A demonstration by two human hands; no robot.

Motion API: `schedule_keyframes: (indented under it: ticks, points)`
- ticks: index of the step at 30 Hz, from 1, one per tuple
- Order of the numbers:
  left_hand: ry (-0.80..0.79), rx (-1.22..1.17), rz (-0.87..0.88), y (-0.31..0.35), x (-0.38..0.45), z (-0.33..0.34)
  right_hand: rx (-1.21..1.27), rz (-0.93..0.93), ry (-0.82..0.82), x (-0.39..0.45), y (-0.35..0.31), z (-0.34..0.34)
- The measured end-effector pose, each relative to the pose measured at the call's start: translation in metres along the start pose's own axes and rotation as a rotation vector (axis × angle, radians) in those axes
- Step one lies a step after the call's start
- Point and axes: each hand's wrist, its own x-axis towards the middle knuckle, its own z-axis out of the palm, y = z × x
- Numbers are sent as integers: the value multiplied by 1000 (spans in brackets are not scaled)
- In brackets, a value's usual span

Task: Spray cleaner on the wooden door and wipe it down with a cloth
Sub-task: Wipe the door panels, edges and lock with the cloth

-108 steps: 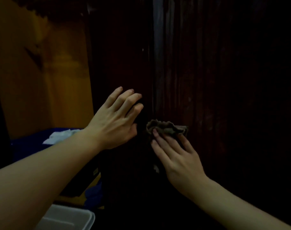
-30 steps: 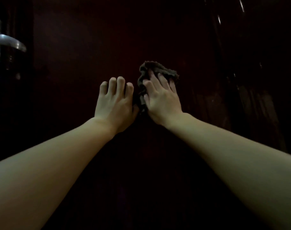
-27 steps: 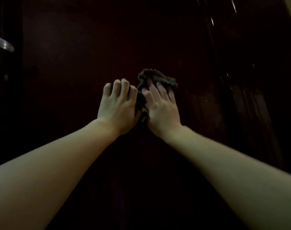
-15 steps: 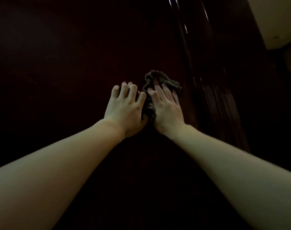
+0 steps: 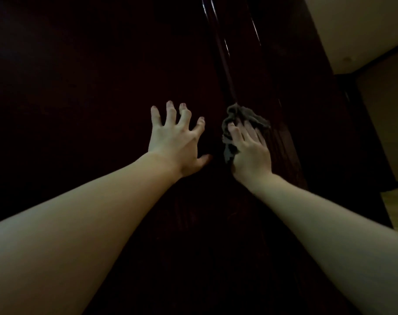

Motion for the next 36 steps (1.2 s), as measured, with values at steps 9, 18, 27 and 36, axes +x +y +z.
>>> schedule_keyframes:
  ticks: [9, 18, 27, 36]
  points:
    - [53, -28, 13, 21, 9, 8, 30, -32, -23, -50, 39, 5]
    - [31, -93, 171, 85, 25, 22, 124, 159, -7, -12, 39, 1]
    - [6, -70, 130, 97, 22, 24, 183, 163, 7, -70, 77, 10]
    - [13, -86, 107, 101, 21, 25, 75, 174, -55, -29, 100, 8]
